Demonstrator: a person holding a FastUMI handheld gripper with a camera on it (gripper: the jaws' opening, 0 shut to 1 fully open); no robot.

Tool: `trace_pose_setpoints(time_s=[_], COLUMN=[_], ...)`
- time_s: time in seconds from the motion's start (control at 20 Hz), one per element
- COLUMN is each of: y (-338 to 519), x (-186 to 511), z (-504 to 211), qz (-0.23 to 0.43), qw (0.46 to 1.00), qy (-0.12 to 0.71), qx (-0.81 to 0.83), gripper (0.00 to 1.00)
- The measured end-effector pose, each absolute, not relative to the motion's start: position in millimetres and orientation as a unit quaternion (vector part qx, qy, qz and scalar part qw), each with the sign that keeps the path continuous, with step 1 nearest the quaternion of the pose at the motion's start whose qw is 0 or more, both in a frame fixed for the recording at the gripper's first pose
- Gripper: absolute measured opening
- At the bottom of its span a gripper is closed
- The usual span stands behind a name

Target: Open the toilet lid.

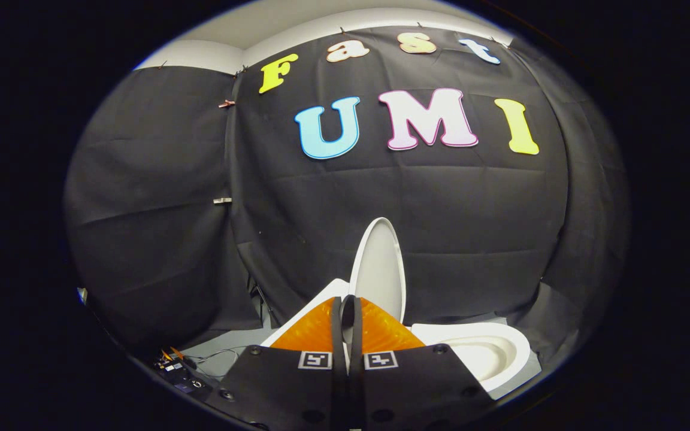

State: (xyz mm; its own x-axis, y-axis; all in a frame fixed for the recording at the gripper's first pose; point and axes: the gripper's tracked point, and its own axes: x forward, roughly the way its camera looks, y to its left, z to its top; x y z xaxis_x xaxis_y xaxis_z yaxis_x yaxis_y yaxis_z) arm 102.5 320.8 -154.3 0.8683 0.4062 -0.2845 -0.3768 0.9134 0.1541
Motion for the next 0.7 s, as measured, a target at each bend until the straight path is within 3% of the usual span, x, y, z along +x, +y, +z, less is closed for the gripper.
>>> trace_pose_setpoints(time_s=[0.45, 0.55, 0.7], y=[341, 346, 343], x=[99, 97, 91], z=[-153, -152, -140], qz=[0.219, 0.234, 0.238], qw=[0.962, 0.957, 0.958], qy=[0.156, 0.159, 0.150], qx=[0.040, 0.058, 0.060], gripper=[0.07, 0.23, 0.79])
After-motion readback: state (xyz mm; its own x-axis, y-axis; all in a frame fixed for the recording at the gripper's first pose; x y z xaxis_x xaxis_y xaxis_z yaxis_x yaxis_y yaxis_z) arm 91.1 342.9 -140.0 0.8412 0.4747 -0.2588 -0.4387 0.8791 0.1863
